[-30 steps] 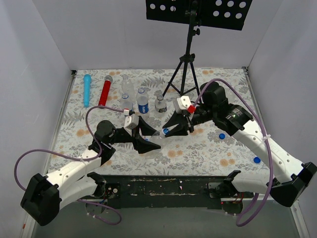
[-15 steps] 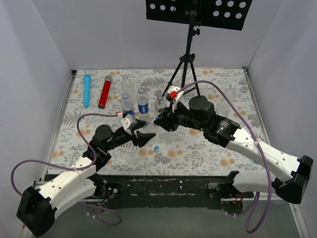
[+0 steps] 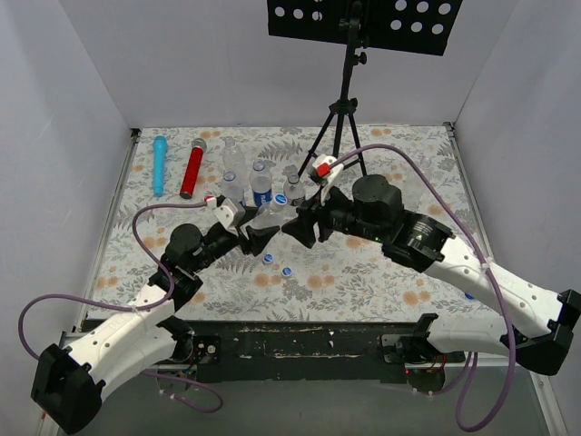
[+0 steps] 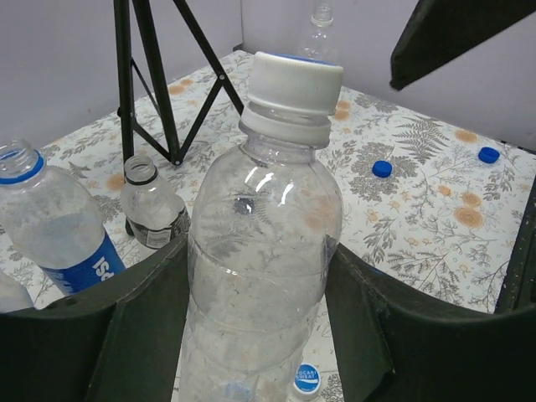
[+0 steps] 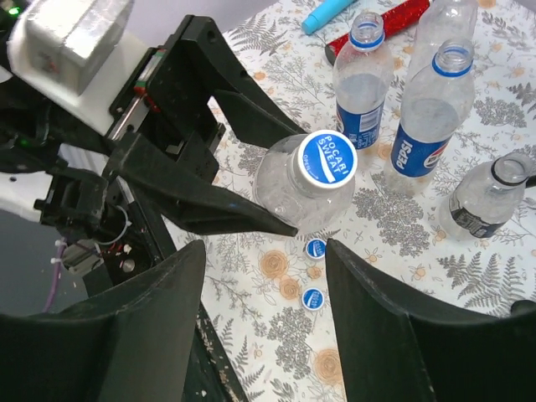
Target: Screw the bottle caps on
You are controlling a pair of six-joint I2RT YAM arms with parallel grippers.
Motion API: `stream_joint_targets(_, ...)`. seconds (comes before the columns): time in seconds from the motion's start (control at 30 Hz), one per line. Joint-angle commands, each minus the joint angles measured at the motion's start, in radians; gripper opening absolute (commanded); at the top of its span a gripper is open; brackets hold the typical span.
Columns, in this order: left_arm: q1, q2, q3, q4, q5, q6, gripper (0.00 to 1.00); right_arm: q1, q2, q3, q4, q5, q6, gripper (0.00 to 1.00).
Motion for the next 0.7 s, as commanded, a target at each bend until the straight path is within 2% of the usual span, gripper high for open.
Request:
stream_joint_targets(0.0,0.004,0.011,0.058,-0.017,0.057,-0.006,0.11,-0.054,-0.087,0.074,-0.041,-0.135,-0.111,0.67)
stream_joint_targets(0.2,0.043,0.081,0.076,0.043,0.428,-0.09,0.13,-0.166,-0.127,0.055,-0.084,-0.43,-0.381,0.68)
stream_joint_targets(0.37,0.082,0.168,0.072,0.237,0.73,-0.26,0.17,-0.208,-0.141,0.032,-0.125,-0.659,-0.594,0.69)
stream_joint_targets(0.47,0.086,0.202,0.064,0.33,0.803,-0.337,0.17,-0.21,-0.145,0.009,-0.115,-0.728,-0.653,0.69)
stream_joint_targets(0.67,0.086,0.21,0.073,0.321,0.838,-0.331,0.17,-0.211,-0.122,-0.004,-0.11,-0.802,-0.7,0.69)
